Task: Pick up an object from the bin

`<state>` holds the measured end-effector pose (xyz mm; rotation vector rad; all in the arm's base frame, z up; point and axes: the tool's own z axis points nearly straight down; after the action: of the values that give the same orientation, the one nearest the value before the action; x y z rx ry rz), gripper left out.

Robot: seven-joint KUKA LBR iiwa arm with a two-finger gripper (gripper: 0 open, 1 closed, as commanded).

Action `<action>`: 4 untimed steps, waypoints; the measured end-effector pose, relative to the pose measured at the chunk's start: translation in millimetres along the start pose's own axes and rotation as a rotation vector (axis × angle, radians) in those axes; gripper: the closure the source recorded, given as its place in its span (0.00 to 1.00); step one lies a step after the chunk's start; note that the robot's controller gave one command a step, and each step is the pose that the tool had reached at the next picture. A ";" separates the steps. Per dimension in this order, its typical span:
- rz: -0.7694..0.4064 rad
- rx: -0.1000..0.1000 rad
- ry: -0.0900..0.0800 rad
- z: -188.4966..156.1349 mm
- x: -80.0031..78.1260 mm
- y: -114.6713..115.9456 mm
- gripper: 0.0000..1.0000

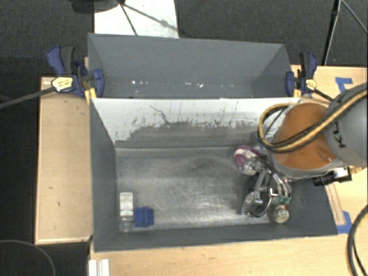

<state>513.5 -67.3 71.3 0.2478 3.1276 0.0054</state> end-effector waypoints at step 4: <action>-0.064 -0.004 0.007 -21.5 -8.6 -76.8 0.00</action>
Offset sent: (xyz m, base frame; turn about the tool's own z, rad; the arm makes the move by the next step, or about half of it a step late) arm -0.0297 -0.0641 0.0243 0.0782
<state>509.8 -144.6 92.5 0.1472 3.1405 0.0125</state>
